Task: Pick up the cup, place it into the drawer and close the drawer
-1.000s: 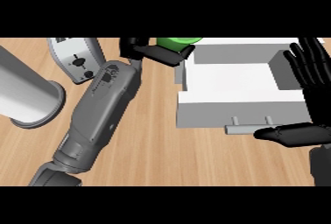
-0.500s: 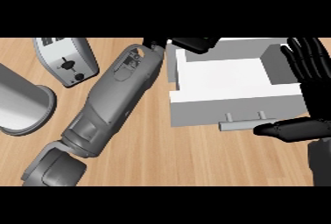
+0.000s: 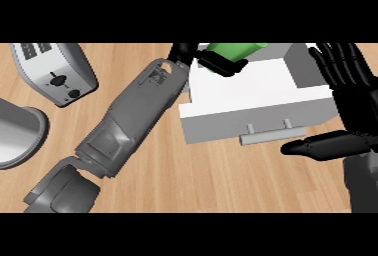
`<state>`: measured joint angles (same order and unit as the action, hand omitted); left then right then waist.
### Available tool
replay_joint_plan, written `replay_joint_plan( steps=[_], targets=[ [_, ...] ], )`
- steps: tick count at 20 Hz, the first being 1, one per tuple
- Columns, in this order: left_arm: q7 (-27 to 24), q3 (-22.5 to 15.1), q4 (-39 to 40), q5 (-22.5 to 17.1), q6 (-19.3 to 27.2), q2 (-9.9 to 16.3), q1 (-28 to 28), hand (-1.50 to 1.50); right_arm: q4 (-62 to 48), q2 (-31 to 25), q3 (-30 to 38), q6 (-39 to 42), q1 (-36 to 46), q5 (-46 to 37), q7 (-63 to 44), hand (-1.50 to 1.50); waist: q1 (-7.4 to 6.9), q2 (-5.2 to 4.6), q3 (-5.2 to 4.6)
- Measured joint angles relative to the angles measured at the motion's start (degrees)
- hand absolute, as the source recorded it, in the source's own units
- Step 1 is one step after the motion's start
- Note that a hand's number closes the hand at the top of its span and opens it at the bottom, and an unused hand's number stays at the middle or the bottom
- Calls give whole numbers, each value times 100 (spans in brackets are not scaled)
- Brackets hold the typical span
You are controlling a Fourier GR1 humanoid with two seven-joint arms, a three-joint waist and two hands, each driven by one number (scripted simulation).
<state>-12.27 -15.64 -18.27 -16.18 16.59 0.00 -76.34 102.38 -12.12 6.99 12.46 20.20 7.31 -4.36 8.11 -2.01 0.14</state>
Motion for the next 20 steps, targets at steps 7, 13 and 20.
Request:
replay_joint_plan(
  steps=[7,13,20],
  targets=[
    [-116,-366,39,-332,-130,1,205,-150,-87,19,-109,171,224,154,-4,-150,272,-71,-2],
    [-548,-239,-263,-966,-200,0,378,-150,-125,86,-493,840,377,726,-46,150,377,-97,-9],
    [-1233,-56,-541,-1633,-88,0,439,-150,-88,-325,-1194,1967,223,1079,-434,150,240,-27,-16]
  ],
)
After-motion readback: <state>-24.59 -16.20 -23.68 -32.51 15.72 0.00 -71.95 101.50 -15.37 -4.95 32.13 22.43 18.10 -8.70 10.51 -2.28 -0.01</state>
